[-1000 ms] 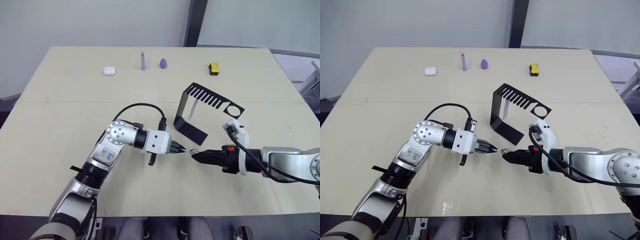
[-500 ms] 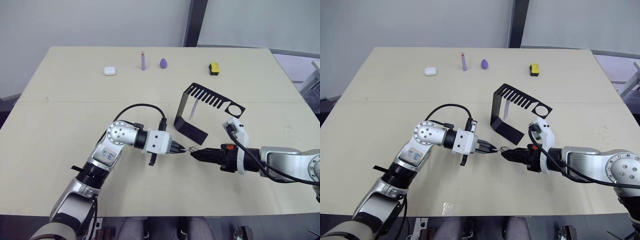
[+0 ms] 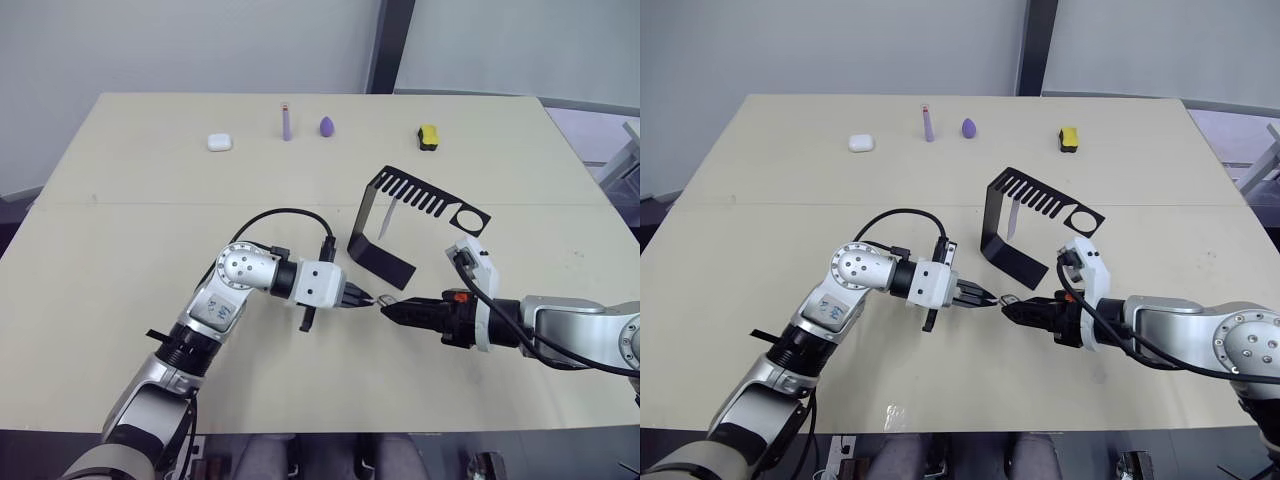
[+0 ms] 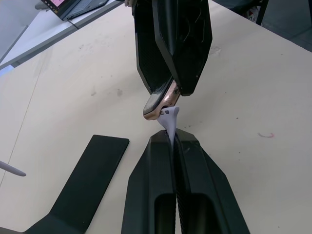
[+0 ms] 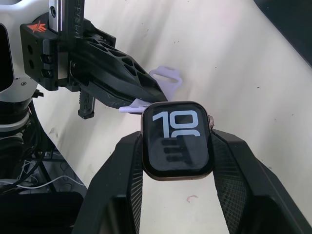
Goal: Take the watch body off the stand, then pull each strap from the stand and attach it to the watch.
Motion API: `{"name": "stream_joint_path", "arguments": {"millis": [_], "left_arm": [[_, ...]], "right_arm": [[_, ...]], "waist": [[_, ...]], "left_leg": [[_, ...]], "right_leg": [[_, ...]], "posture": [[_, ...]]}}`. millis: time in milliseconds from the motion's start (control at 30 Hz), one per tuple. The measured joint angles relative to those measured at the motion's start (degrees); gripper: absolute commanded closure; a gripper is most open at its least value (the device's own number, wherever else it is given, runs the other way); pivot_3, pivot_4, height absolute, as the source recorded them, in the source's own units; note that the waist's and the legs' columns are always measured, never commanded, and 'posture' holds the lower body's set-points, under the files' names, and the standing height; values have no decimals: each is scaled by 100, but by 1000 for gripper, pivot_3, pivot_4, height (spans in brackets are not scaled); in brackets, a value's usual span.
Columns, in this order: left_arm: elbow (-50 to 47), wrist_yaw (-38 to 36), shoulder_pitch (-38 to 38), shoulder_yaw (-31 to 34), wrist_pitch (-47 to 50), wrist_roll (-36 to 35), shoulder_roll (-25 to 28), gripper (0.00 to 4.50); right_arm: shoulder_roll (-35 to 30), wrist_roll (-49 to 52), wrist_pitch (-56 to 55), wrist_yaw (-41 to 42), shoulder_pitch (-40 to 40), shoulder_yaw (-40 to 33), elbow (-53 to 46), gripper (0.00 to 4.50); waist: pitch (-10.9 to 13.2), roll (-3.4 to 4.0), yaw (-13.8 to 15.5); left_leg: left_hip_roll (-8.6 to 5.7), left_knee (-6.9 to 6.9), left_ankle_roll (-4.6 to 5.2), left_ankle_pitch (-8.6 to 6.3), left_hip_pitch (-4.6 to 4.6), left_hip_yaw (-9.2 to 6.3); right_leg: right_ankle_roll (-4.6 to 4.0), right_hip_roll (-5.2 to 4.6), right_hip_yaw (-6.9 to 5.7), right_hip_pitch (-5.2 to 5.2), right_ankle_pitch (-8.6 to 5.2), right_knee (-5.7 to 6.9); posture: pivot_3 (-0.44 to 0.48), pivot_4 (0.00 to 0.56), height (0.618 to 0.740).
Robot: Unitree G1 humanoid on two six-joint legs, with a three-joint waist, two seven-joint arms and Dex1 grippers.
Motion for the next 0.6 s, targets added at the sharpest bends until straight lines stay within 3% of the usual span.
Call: {"name": "stream_joint_path", "arguments": {"millis": [600], "left_arm": [[25,13,-90,-19,28,69,-68,4500]], "right_arm": [[-157,1,32,63,-92,4,-33,2989]], "waist": [[0,0,0]], "left_leg": [[0,0,1,0,0,0]], "right_leg": [[0,0,1,0,0,0]], "posture": [[0,150,740]]}}
